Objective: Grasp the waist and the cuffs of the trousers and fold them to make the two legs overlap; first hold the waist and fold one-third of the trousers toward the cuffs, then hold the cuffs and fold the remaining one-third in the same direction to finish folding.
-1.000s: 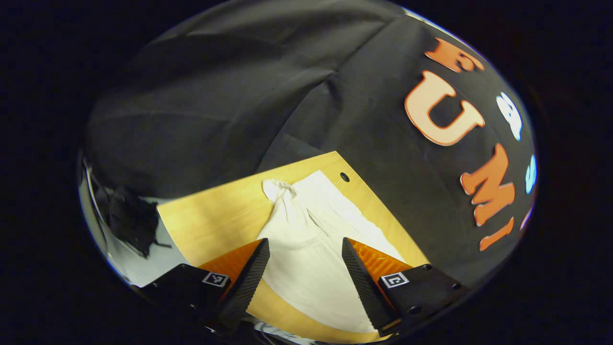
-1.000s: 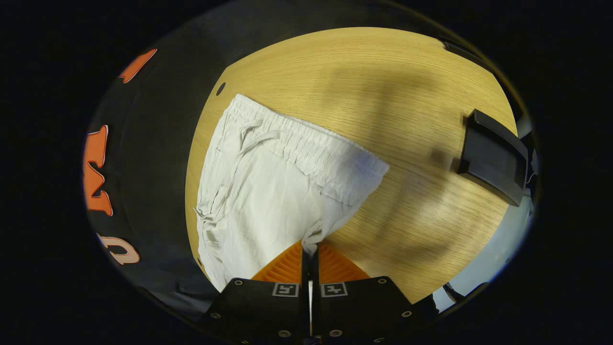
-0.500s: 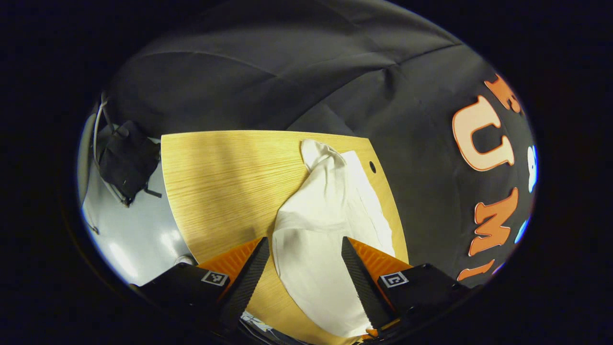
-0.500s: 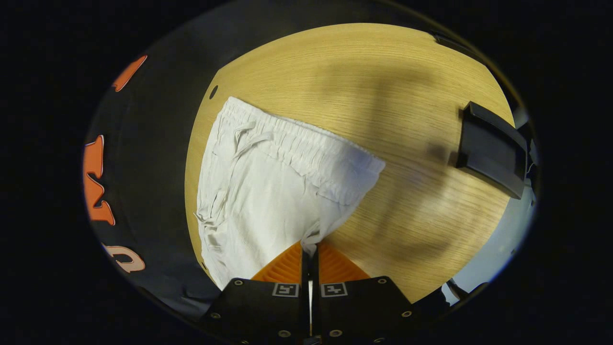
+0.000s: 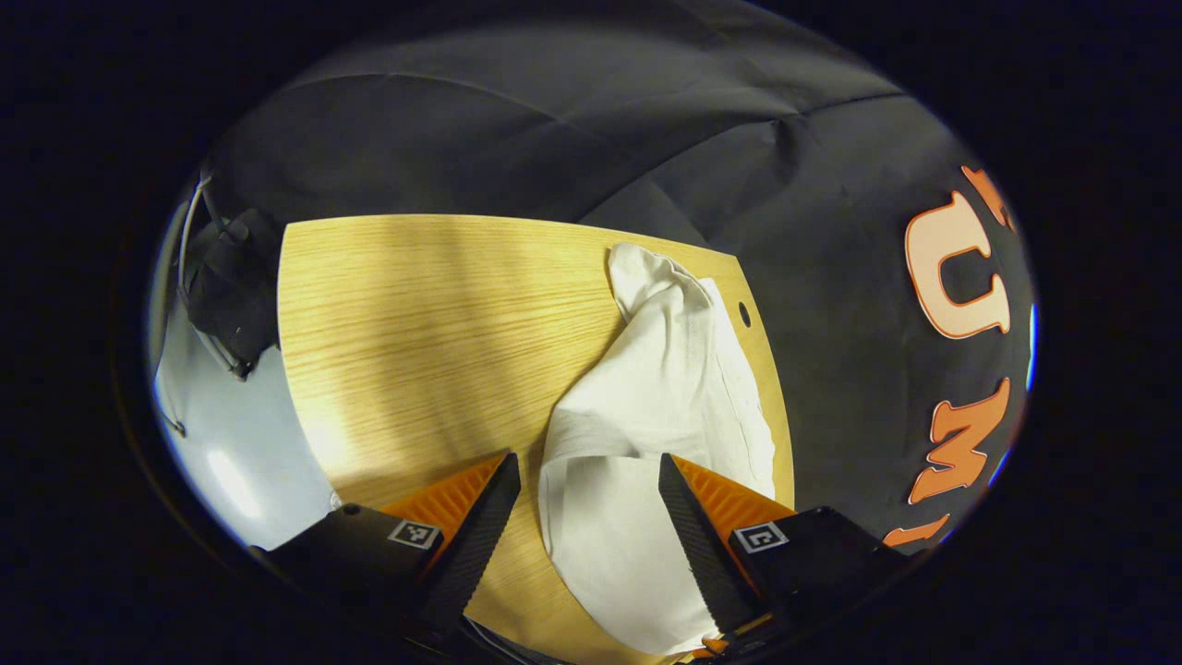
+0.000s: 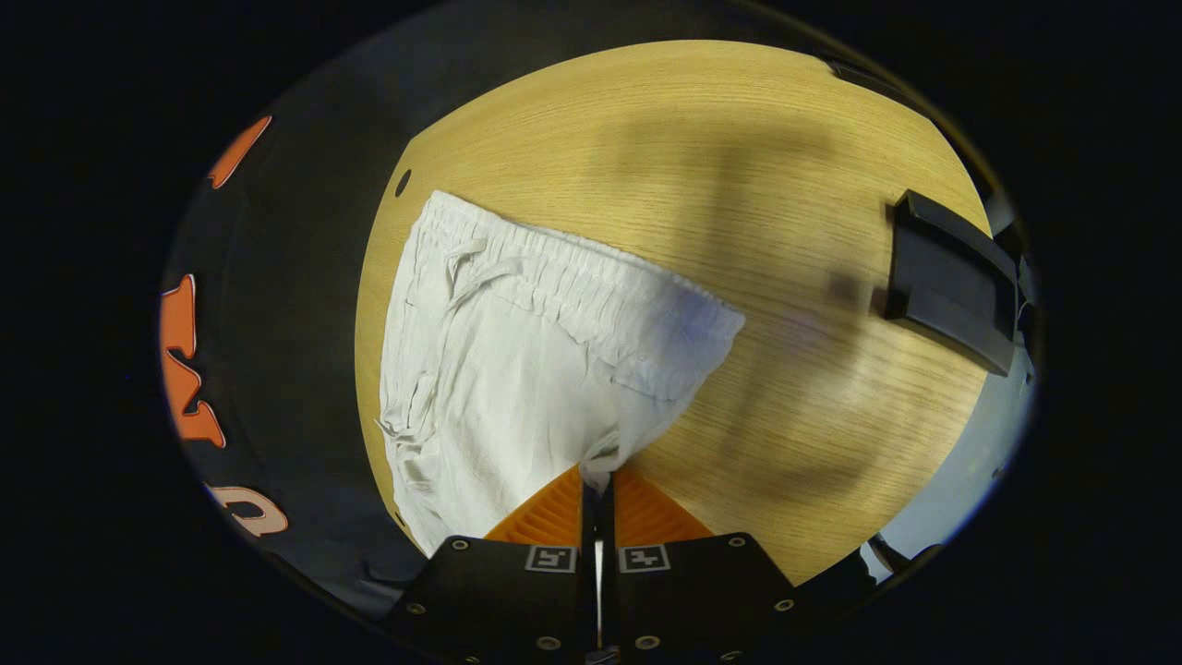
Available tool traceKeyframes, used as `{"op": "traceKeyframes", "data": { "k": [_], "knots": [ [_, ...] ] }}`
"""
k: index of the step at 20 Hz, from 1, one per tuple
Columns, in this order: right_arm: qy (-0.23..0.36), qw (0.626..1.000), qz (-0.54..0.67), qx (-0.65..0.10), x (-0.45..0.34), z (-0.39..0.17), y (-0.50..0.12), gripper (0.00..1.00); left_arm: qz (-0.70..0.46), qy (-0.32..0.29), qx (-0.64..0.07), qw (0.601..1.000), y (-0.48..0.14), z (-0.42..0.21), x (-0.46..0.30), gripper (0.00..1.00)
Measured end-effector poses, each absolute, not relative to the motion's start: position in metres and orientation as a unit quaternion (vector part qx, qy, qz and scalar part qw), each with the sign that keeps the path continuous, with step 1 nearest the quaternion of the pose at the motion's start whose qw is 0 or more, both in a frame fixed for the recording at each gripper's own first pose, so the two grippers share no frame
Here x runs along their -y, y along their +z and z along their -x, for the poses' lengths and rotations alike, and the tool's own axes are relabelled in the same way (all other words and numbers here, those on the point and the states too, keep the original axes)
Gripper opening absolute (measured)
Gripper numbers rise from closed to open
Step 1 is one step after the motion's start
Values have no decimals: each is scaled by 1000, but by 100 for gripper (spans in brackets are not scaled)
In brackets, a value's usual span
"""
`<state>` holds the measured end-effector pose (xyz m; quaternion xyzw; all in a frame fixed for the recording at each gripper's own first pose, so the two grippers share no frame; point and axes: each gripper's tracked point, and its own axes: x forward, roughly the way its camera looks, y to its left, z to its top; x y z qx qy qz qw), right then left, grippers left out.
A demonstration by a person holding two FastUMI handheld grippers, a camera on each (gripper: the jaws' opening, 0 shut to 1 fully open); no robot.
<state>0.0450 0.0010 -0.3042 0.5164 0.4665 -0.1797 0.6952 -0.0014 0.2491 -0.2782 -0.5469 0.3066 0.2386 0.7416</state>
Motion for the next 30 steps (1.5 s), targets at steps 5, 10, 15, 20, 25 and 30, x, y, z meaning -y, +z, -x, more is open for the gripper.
{"op": "traceKeyframes", "data": {
  "k": [5, 10, 15, 20, 25, 30],
  "knots": [
    [-186, 690, -524, -463, -2, -47, -304, 2, 541, 220, -314, 749, -281, -21, -240, 94],
    [-177, 695, -512, -473, -3, -46, -304, 2, 538, 238, -341, 733, -304, -23, -237, 17],
    [-172, 700, -506, -474, -4, -49, -303, 2, 546, 230, -360, 721, -299, -26, -237, 7],
    [-160, 706, -512, -463, -6, -50, -287, 2, 568, 213, -340, 718, -271, -31, -240, 3],
    [-147, 722, -511, -443, -9, -55, -262, 1, 595, 175, -316, 718, -218, -52, -242, 5],
    [-123, 737, -520, -414, -20, -74, -220, 0, 586, 130, -303, 740, -162, -84, -250, 5]
  ]
}}
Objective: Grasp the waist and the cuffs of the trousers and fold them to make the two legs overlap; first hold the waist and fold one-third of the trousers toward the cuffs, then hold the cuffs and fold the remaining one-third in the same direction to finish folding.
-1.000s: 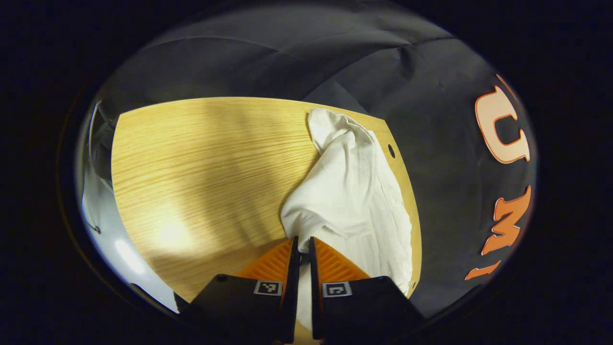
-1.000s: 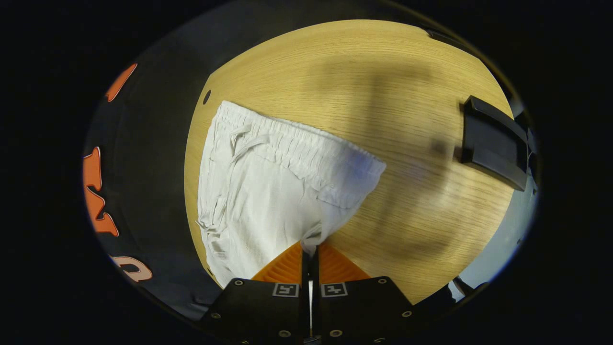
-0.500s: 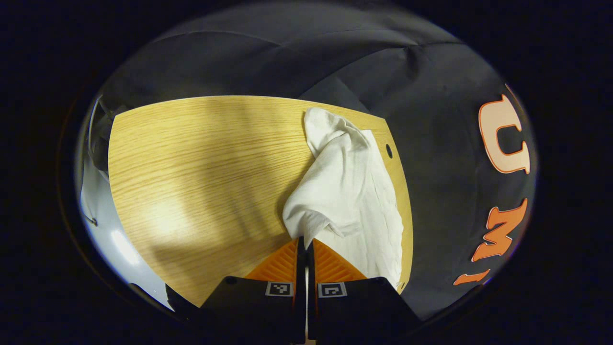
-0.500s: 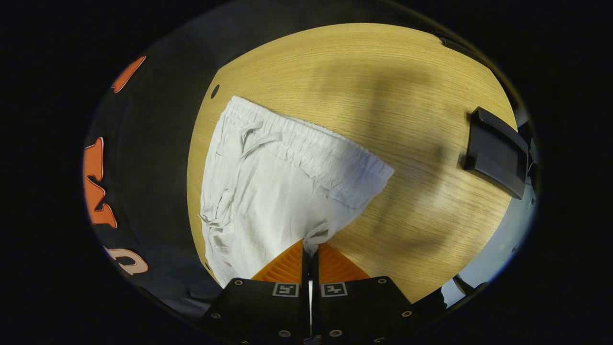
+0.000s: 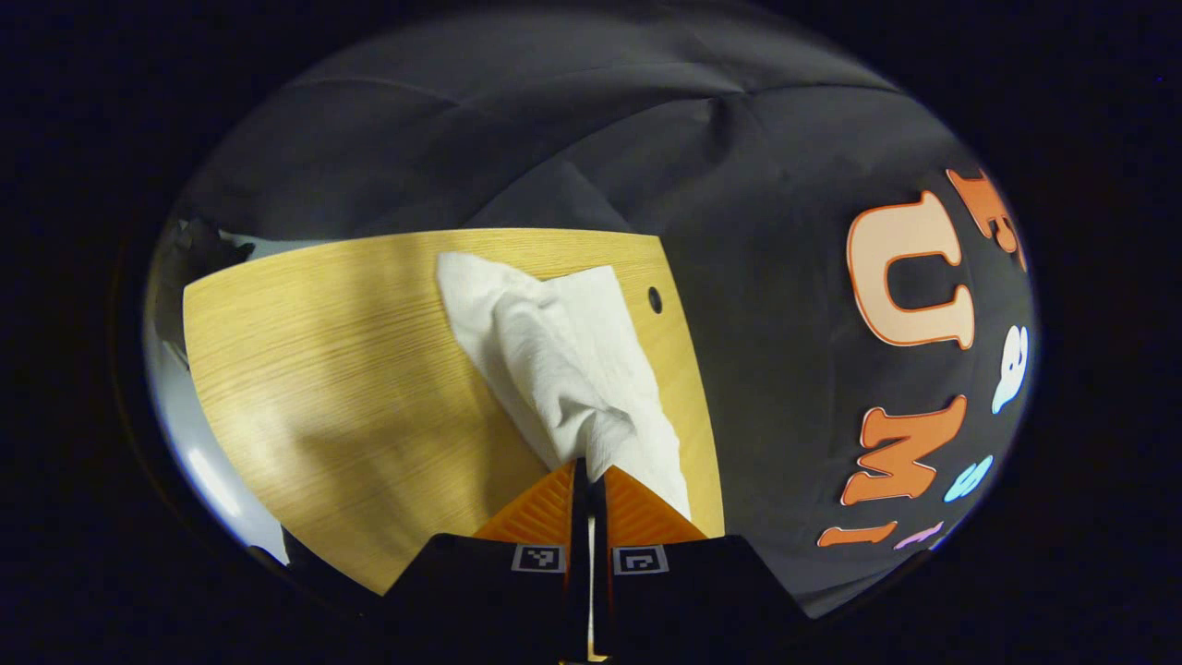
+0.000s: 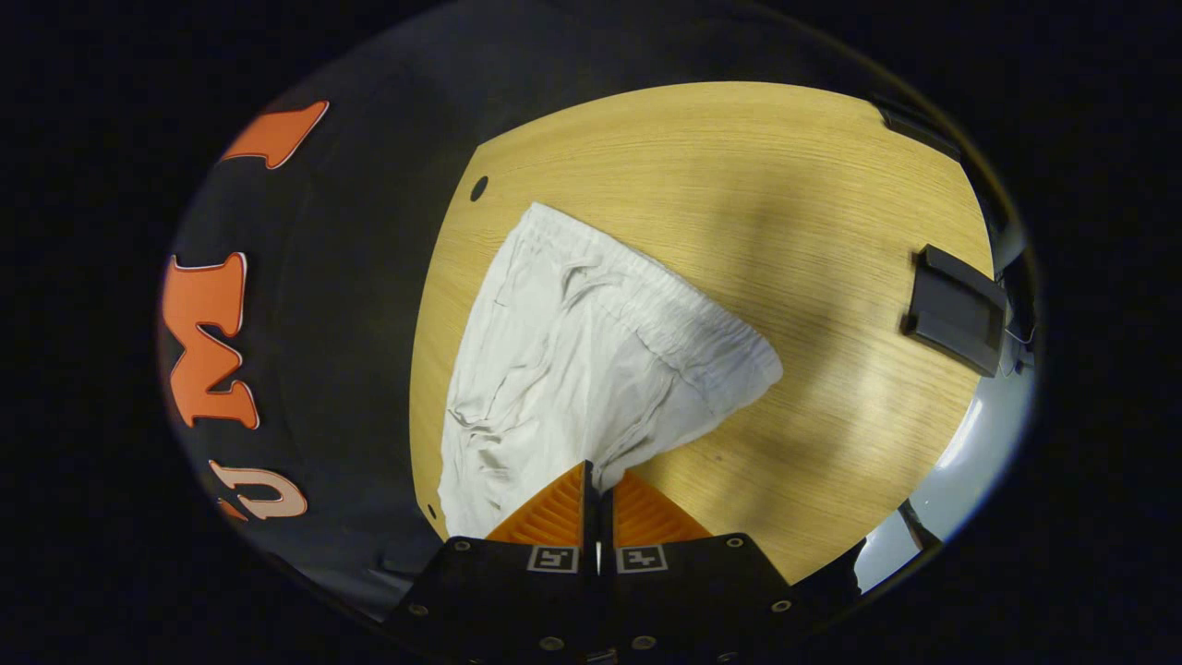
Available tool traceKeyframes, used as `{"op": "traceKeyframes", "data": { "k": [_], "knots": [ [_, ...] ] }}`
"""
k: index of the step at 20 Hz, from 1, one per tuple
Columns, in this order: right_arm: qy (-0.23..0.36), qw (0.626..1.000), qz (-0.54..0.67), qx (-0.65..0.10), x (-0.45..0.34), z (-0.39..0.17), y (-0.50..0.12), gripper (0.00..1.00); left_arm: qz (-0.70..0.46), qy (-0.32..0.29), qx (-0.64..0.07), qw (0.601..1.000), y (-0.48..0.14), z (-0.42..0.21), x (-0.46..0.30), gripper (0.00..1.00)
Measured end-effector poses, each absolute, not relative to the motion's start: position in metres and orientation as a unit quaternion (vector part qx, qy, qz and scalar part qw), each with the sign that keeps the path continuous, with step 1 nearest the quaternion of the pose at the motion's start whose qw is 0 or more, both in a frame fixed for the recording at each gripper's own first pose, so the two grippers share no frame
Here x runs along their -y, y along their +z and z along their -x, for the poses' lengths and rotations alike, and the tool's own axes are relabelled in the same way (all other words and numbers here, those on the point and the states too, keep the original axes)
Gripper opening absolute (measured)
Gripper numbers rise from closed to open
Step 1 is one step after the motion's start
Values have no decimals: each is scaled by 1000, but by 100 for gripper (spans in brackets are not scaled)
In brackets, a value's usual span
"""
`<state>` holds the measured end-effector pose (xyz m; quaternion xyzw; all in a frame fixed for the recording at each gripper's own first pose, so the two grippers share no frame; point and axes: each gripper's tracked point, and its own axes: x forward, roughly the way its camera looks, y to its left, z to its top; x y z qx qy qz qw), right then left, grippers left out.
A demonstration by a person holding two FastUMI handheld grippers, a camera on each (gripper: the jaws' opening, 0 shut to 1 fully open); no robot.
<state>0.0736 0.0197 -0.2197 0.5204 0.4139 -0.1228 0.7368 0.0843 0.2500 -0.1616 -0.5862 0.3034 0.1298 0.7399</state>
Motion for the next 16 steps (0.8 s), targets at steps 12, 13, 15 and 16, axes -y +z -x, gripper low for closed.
{"op": "traceKeyframes", "data": {
  "k": [12, 13, 15, 16],
  "knots": [
    [-77, 766, -512, -380, -31, -212, -141, 1, 557, 120, -304, 763, -130, -211, -274, 5],
    [-77, 766, -511, -382, -31, -225, -142, 0, 553, 123, -305, 765, -130, -224, -275, 7],
    [-75, 766, -506, -390, -35, -249, -147, 0, 547, 127, -313, 766, -136, -246, -275, 5],
    [-77, 764, -503, -396, -36, -260, -153, 0, 544, 129, -320, 765, -140, -257, -273, 5]
  ]
}}
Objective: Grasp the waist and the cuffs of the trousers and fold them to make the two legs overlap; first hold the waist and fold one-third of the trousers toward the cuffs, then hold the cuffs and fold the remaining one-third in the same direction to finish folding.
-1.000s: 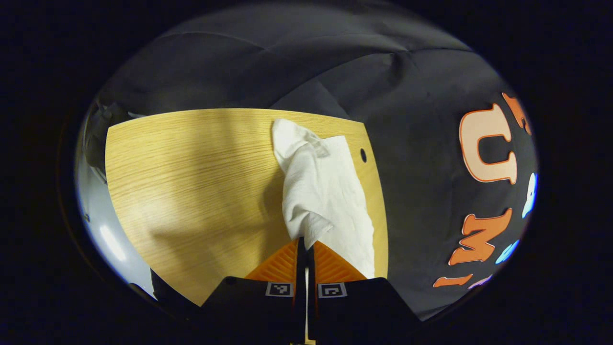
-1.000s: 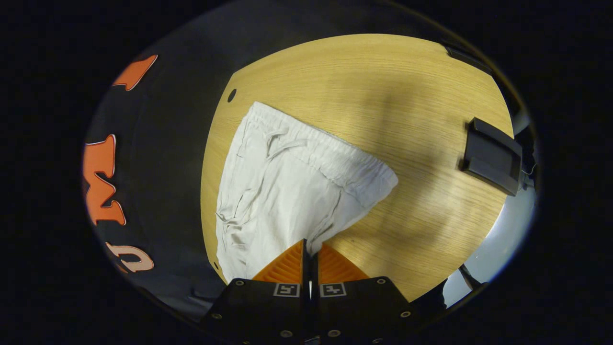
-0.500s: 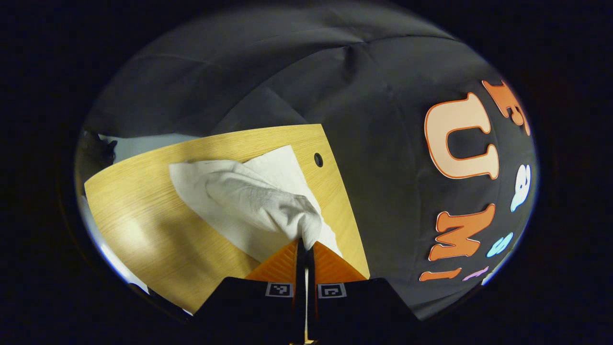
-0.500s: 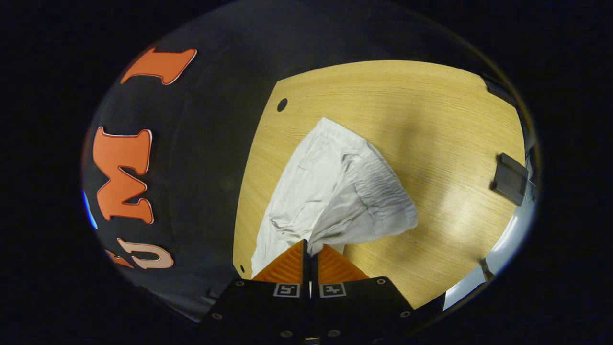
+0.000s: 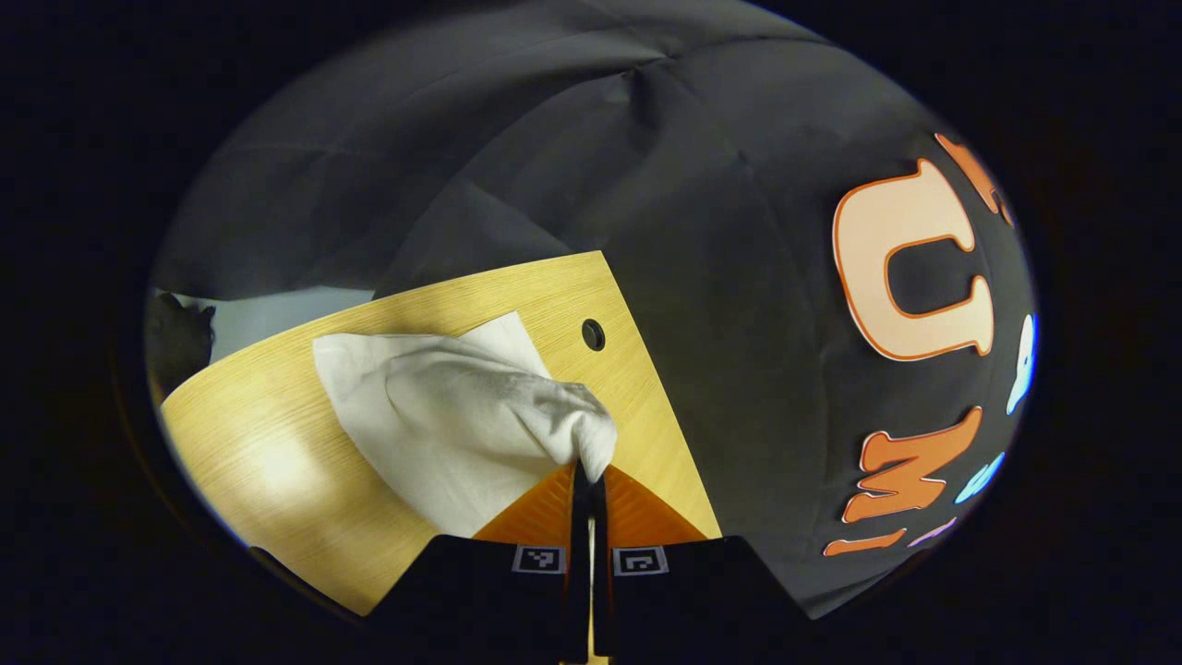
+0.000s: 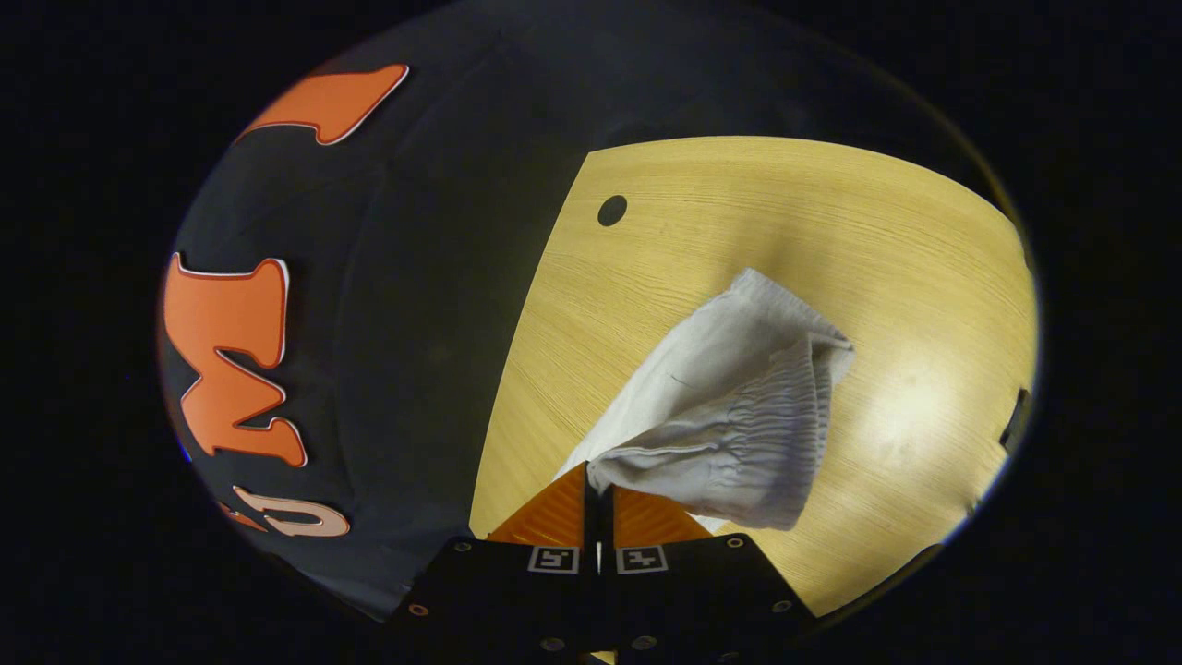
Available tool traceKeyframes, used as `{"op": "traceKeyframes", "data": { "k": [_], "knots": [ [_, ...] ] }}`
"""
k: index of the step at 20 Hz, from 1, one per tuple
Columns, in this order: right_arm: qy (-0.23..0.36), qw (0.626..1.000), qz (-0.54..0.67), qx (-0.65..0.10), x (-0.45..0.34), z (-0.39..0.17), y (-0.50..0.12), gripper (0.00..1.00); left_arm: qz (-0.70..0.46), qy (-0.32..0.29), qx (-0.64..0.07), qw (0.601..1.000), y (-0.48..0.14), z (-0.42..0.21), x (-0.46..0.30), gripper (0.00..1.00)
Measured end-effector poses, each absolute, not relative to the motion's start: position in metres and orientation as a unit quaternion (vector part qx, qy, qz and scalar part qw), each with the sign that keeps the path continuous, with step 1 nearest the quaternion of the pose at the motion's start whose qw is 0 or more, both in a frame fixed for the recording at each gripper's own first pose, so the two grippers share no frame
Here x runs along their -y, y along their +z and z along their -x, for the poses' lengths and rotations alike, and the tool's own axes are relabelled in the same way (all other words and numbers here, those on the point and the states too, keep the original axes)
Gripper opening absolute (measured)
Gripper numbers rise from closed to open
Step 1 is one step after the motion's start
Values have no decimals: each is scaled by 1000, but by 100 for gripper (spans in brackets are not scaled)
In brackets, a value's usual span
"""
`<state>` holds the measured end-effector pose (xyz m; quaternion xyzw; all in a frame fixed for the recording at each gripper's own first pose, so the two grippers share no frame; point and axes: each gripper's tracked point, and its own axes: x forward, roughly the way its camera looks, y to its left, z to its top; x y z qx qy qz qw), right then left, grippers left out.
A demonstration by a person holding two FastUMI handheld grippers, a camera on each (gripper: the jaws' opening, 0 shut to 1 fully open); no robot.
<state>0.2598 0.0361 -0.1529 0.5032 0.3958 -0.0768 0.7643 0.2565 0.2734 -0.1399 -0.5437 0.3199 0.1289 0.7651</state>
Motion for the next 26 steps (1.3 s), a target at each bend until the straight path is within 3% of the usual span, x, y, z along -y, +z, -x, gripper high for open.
{"op": "traceKeyframes", "data": {
  "k": [6, 14, 16, 18, 19, 20, 21, 23, 24, 25, 26],
  "knots": [
    [-87, 755, -493, -423, -42, -321, -187, 0, 515, 135, -356, 768, -173, -329, -272, 5],
    [-113, 737, -493, -448, -37, -361, -217, 1, 481, 133, -406, 766, -230, -392, -260, 5],
    [-124, 732, -494, -452, -37, -366, -224, 2, 460, 140, -407, 777, -237, -401, -268, 12],
    [-116, 734, -495, -449, -39, -369, -226, 8, 443, 146, -407, 785, -238, -401, -273, 35],
    [-112, 736, -496, -448, -40, -365, -223, 20, 443, 144, -411, 784, -235, -399, -273, 46],
    [-106, 738, -494, -447, -40, -362, -219, 28, 445, 143, -413, 781, -234, -398, -269, 46],
    [-99, 742, -491, -445, -41, -361, -214, 51, 448, 145, -413, 779, -229, -395, -272, 64],
    [-88, 753, -480, -442, -42, -351, -205, 74, 453, 155, -408, 777, -224, -385, -275, 100],
    [-82, 759, -473, -440, -42, -348, -200, 85, 457, 156, -404, 777, -225, -385, -273, 96],
    [-75, 765, -468, -437, -40, -343, -191, 98, 456, 153, -401, 779, -223, -381, -272, 99],
    [-69, 770, -465, -431, -39, -338, -184, 98, 450, 152, -400, 784, -218, -376, -272, 100]
  ]
}}
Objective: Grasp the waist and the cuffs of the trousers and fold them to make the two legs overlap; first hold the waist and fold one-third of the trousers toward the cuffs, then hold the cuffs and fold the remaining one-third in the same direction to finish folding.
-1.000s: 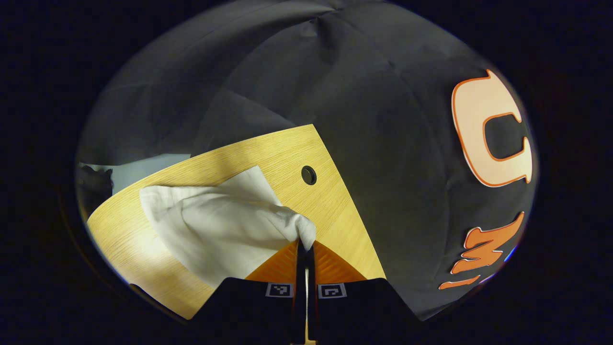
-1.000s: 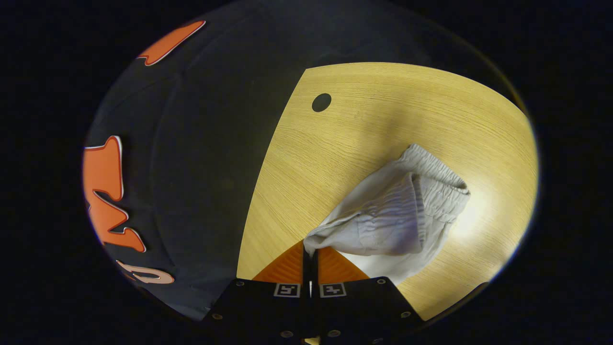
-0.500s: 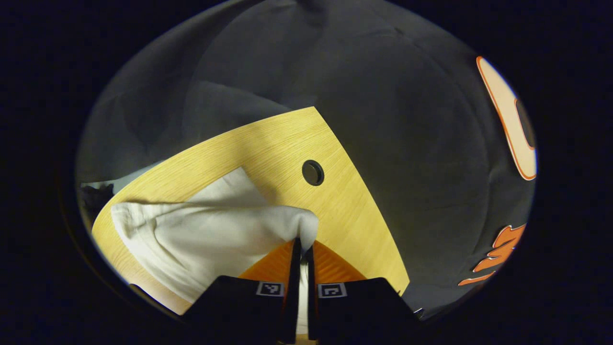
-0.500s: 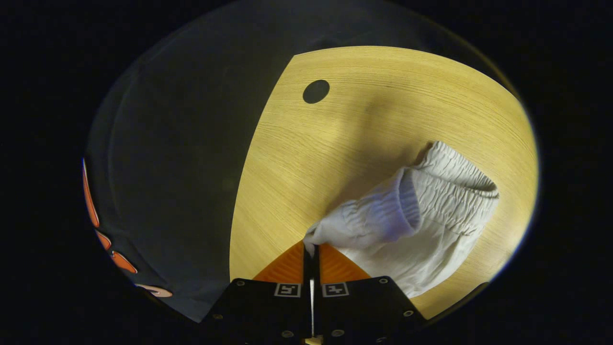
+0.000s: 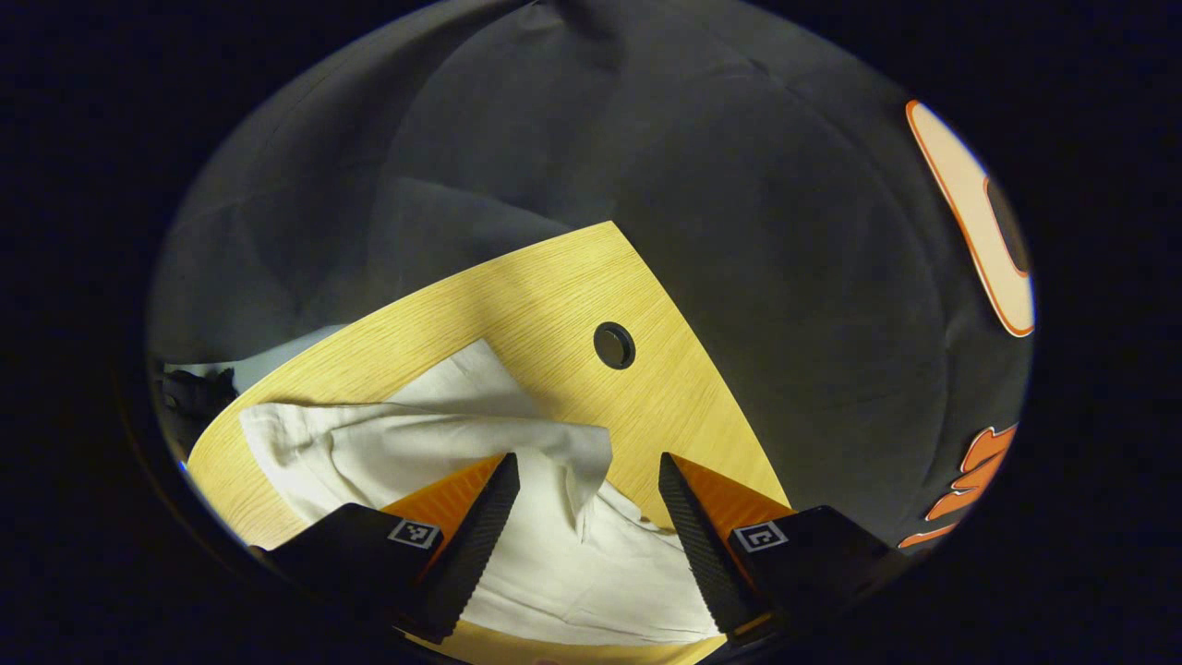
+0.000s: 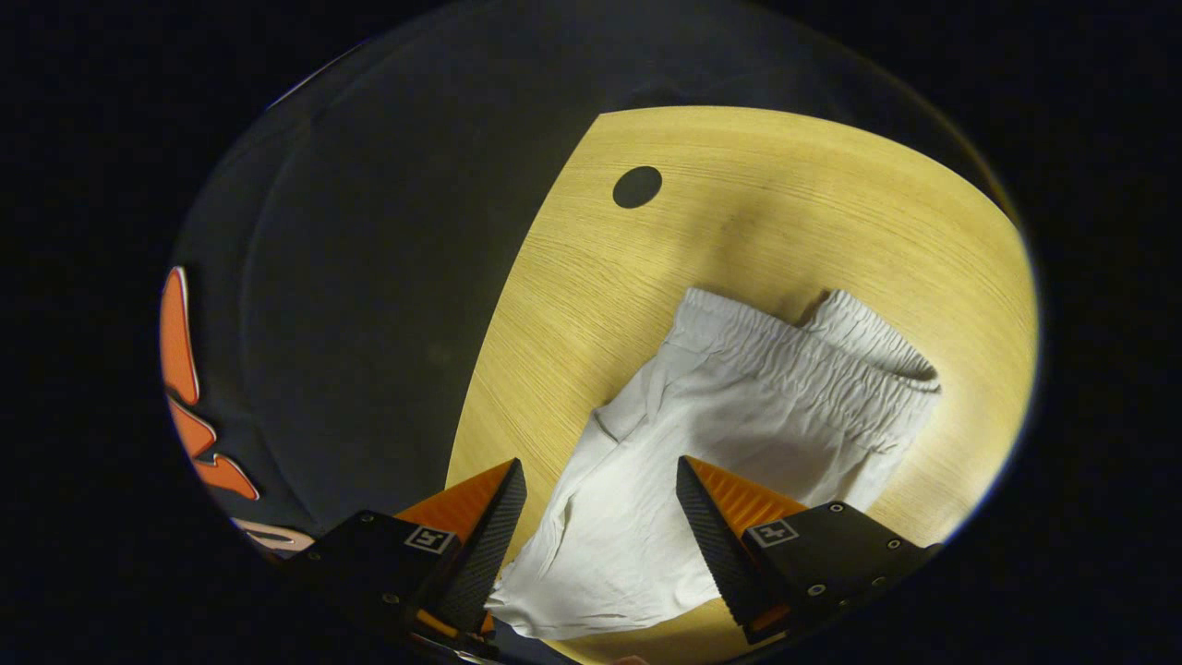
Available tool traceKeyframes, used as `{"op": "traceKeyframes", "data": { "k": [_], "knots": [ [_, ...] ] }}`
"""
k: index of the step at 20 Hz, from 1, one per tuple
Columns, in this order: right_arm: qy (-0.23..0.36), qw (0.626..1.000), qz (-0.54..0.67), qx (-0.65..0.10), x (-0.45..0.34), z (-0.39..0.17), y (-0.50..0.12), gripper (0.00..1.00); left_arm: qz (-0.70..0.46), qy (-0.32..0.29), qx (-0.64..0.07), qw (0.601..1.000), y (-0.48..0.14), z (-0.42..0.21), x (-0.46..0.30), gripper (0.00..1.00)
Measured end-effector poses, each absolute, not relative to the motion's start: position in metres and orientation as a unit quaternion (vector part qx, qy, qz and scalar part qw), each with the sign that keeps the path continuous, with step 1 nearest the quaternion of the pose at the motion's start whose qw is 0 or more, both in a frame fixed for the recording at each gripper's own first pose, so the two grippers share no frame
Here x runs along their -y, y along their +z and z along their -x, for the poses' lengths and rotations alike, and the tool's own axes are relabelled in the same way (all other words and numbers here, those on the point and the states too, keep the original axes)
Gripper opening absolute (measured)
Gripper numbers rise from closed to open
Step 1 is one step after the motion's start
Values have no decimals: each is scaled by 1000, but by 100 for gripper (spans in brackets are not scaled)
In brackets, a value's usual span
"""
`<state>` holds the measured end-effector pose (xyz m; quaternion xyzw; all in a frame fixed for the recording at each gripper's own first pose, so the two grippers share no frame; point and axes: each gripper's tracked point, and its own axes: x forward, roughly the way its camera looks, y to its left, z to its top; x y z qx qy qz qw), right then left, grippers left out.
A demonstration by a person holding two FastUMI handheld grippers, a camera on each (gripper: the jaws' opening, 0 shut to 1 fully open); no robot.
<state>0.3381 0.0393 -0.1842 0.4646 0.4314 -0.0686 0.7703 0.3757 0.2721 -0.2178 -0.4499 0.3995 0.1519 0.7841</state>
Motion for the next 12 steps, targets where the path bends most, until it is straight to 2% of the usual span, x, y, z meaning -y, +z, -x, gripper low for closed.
{"op": "traceKeyframes", "data": {
  "k": [6, 8, 9, 12],
  "knots": [
    [-52, 800, -447, -397, -20, -300, -156, 98, 453, 120, -380, 798, -178, -347, -259, 100],
    [-57, 808, -439, -388, -6, -282, -156, 98, 443, 114, -376, 806, -163, -332, -258, 96],
    [-63, 809, -440, -385, 2, -274, -157, 99, 436, 111, -373, 811, -156, -324, -260, 99],
    [-86, 802, -456, -377, 26, -253, -169, 98, 406, 111, -362, 832, -143, -302, -263, 99]
  ]
}}
